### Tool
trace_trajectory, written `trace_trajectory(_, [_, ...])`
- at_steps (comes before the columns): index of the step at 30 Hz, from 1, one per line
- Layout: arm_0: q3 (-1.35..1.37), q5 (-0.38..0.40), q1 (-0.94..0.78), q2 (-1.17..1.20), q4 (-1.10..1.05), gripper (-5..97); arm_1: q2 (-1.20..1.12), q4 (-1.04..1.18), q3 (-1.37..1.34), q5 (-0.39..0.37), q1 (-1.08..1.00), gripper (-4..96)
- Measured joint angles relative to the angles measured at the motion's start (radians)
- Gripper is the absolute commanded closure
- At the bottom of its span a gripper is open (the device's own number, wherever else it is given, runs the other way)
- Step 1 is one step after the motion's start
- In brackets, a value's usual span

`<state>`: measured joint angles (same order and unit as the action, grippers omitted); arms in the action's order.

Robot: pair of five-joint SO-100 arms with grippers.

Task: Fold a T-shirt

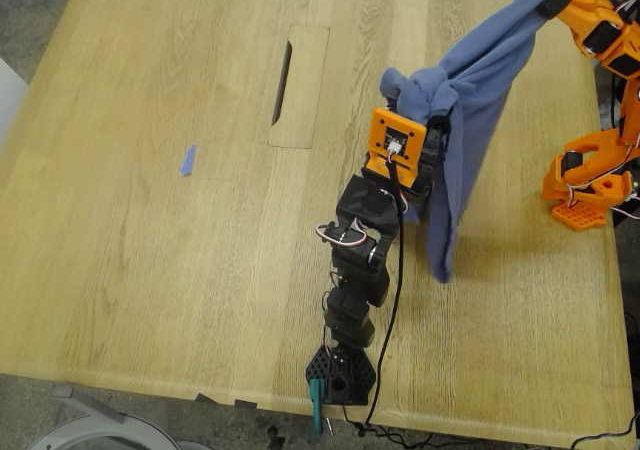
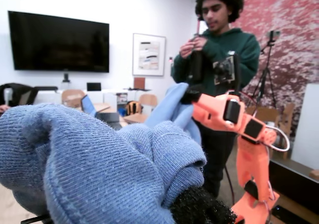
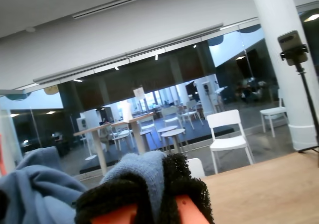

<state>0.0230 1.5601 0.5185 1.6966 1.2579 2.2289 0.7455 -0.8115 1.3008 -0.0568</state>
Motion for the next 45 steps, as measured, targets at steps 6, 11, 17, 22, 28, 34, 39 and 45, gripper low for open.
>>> trace_trajectory(6, [0.000, -0.009, 0.077, 0.000, -0.014, 92, 0.000, 0.051, 0.054, 0.000, 0.000, 91.3])
trace_trajectory(11, [0.029, -0.014, 0.160, 0.015, -0.018, 92, 0.000, 0.147, 0.137, -0.003, 0.000, 91.3])
trace_trajectory(17, [0.110, -0.014, 0.290, 0.063, -0.018, 92, 0.002, 0.179, 0.149, -0.011, 0.018, 91.3])
trace_trajectory(22, [0.129, -0.012, 0.373, 0.064, -0.018, 92, 0.017, 0.215, 0.149, -0.031, 0.031, 91.3])
trace_trajectory(28, [0.158, -0.012, 0.489, 0.066, -0.020, 92, 0.044, 0.222, 0.152, -0.032, 0.043, 91.3])
trace_trajectory(34, [0.167, -0.012, 0.569, 0.067, -0.020, 92, 0.048, 0.253, 0.155, -0.035, 0.115, 91.3])
trace_trajectory(39, [0.170, -0.012, 0.607, 0.069, -0.020, 92, 0.034, 0.239, 0.155, -0.020, 0.187, 91.3])
trace_trajectory(45, [0.170, -0.012, 0.601, 0.106, -0.020, 92, -0.028, 0.104, 0.155, 0.006, 0.209, 91.3])
